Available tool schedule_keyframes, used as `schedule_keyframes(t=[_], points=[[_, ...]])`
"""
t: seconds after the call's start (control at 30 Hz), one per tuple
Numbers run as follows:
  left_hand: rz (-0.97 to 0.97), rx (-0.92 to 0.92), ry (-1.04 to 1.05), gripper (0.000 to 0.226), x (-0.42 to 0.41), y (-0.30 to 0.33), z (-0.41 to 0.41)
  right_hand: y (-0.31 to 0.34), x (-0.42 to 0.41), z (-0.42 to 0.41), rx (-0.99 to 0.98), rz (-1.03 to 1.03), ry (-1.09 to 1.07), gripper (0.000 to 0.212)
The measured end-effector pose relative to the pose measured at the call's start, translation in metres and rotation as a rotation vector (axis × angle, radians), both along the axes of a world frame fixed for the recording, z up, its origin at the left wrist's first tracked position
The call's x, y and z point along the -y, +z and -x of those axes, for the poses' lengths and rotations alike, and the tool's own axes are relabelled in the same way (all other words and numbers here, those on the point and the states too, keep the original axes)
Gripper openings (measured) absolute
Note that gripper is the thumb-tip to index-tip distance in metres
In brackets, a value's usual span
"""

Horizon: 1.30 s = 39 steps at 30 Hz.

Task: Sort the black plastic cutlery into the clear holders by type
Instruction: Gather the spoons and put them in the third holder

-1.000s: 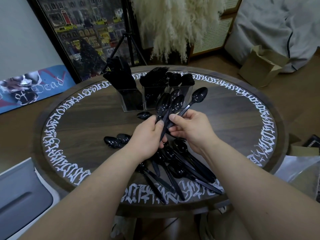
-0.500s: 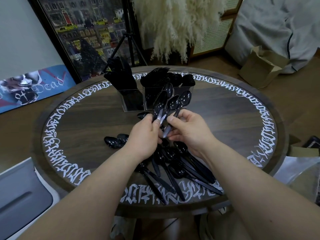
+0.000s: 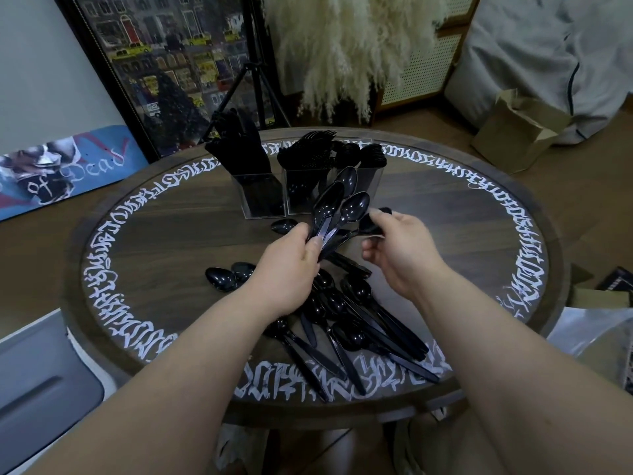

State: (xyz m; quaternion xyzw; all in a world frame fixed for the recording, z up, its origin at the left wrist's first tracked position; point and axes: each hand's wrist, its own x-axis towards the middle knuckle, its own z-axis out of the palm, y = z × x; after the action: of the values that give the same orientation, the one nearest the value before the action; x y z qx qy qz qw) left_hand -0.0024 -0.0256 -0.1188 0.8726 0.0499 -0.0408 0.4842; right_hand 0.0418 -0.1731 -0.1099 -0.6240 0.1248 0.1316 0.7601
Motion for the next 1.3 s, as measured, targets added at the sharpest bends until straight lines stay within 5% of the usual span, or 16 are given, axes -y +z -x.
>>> schedule_keyframes(t=[0.33,0.57,0.83,1.17,1.3], points=[[-0.05,-0.018,-0.145,0.021,-0.006,0.003,0.001,0.002,0.003,-0.001,0.073,-0.188,-0.044,0.024],[0.015,-0.052,-0.083,0.019,-0.008,0.001,0.002,-0.009,0.012,-0.009,0.121,0.112,-0.133,0.022],[-0.095,-0.179,-0.193,0.031,-0.011,0.0,0.001,-0.013,0.013,-0.012,0.087,0.046,-0.164,0.014],[-0.198,-0.086,-0.192,0.025,-0.009,0.004,-0.003,-0.003,0.011,-0.007,0.064,-0.179,-0.106,0.03],[-0.218,-0.089,-0.177,0.024,-0.01,0.004,-0.004,-0.011,0.012,-0.008,0.156,0.086,0.005,0.023]])
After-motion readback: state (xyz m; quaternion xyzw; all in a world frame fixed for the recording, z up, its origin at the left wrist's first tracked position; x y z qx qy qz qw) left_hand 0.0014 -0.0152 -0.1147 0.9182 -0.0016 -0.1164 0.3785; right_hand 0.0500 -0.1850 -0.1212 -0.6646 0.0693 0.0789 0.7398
